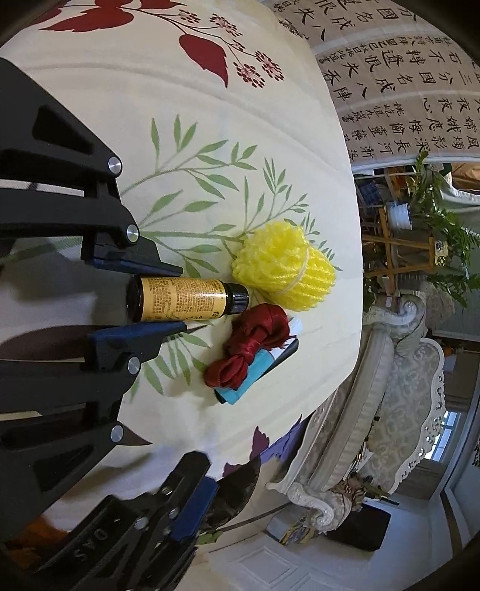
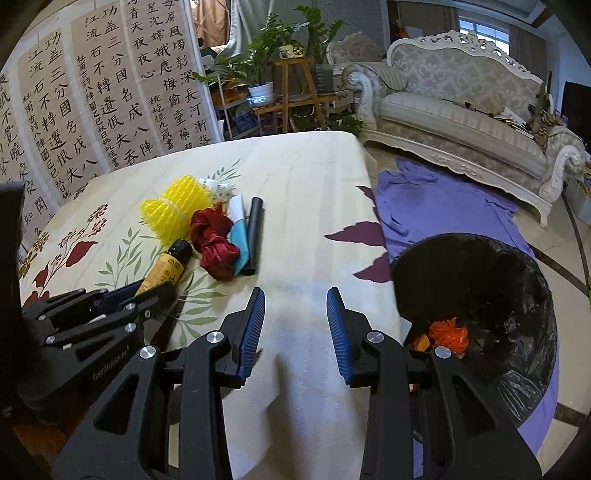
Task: Collect trash
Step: 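Close the left gripper around the amber bottle with yellow label, then grasp the red cloth with the right gripper while the left holds the amber bottle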
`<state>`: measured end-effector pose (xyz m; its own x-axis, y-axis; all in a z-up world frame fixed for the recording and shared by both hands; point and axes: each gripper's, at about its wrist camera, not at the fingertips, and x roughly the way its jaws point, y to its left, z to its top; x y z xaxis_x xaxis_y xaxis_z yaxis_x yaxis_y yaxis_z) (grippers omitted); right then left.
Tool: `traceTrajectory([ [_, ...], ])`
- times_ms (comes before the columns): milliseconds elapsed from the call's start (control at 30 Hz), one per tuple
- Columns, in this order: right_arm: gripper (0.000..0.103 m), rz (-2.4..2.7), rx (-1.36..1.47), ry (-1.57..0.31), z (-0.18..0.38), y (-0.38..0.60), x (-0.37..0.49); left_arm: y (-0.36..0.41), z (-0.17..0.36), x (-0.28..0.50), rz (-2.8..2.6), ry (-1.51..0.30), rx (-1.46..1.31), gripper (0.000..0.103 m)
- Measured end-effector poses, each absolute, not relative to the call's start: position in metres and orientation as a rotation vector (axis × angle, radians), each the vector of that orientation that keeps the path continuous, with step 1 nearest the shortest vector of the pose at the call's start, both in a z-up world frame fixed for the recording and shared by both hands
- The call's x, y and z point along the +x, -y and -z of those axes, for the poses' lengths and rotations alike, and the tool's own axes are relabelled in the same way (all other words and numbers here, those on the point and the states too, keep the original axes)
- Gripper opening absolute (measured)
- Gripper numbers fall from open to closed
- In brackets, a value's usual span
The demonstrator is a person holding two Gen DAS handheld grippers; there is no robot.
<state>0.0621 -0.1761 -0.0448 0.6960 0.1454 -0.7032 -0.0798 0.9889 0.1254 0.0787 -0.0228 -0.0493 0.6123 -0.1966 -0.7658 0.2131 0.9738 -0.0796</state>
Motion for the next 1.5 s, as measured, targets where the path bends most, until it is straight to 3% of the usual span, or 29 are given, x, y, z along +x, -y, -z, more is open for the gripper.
traceTrajectory([
  [667,0.033,-0.242,0.015,-0.791,0.044,0.119,0.101,-0.069,0.05,0.082,0.072,-0.868,-0.02,0.025],
  [1033,0.032,-0.261,-0.02,-0.859,0.054,0.1,0.124,-0.082,0.051,0.09,0.066,-0.859,-0.052,0.025],
  [1133,0.021,-0.257,-0.026,-0.875,0.056,0.099,0.127,-0.084,0.05,0.091,0.071,-0.859,-0.061,0.025],
  [1500,0.02,-0.257,-0.037,-0.872,0.056,0.096,0.113,-0.085,0.049,0.09,0.076,-0.856,-0.055,0.025],
])
